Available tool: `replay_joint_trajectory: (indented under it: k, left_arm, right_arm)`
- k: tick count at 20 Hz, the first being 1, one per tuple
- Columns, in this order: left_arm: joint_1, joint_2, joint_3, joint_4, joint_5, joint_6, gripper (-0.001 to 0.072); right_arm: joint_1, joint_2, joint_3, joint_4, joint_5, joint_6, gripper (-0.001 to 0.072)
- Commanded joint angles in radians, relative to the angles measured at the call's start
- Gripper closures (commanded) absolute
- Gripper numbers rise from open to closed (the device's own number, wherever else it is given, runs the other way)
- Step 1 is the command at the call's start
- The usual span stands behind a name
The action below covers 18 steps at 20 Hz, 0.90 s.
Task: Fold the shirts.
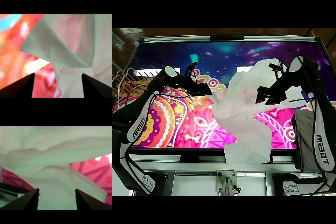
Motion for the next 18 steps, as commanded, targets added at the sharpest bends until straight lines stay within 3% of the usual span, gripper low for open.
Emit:
replay_joint_trajectory:
  k: [1,2,6,7,8,9,12,14,18]
  left_arm:
    - [-0.003,-0.031,0.001,0.003,0.072,0.002,-0.0011]
    - [-0.003,-0.031,0.001,0.003,0.072,0.002,-0.001]
    - [-0.003,-0.031,0.0,0.005,-0.078,0.037,-0.0005]
    - [-0.003,-0.031,0.0,0.018,-0.143,0.046,0.0028]
    - [-0.003,-0.031,0.0,0.043,-0.208,0.048,0.0138]
    - [-0.003,-0.032,-0.001,0.063,-0.255,0.047,0.015]
    - [-0.014,-0.032,-0.021,0.055,-0.284,0.039,0.0144]
    - [-0.037,-0.032,-0.029,0.055,-0.285,0.04,0.0092]
    - [-0.097,-0.043,-0.029,0.055,-0.265,0.039,0.0093]
  right_arm:
    - [0.06,0.0,-0.05,-0.04,-0.061,-0.001,0.0082]
    - [0.061,0.0,-0.096,-0.055,-0.057,-0.001,0.0042]
    - [0.052,0.0,-0.307,-0.021,0.006,-0.017,0.0042]
    - [0.054,0.0,-0.336,-0.01,0.008,-0.026,0.0042]
    - [0.053,0.001,-0.348,-0.002,0.005,-0.028,0.0042]
    - [0.053,0.001,-0.348,-0.005,0.002,-0.032,0.0042]
    - [0.053,0.011,-0.348,-0.004,-0.004,-0.036,0.0043]
    - [0.053,0.024,-0.348,-0.005,-0.005,-0.042,0.0042]
    - [0.053,0.044,-0.348,-0.017,-0.003,-0.065,0.0042]
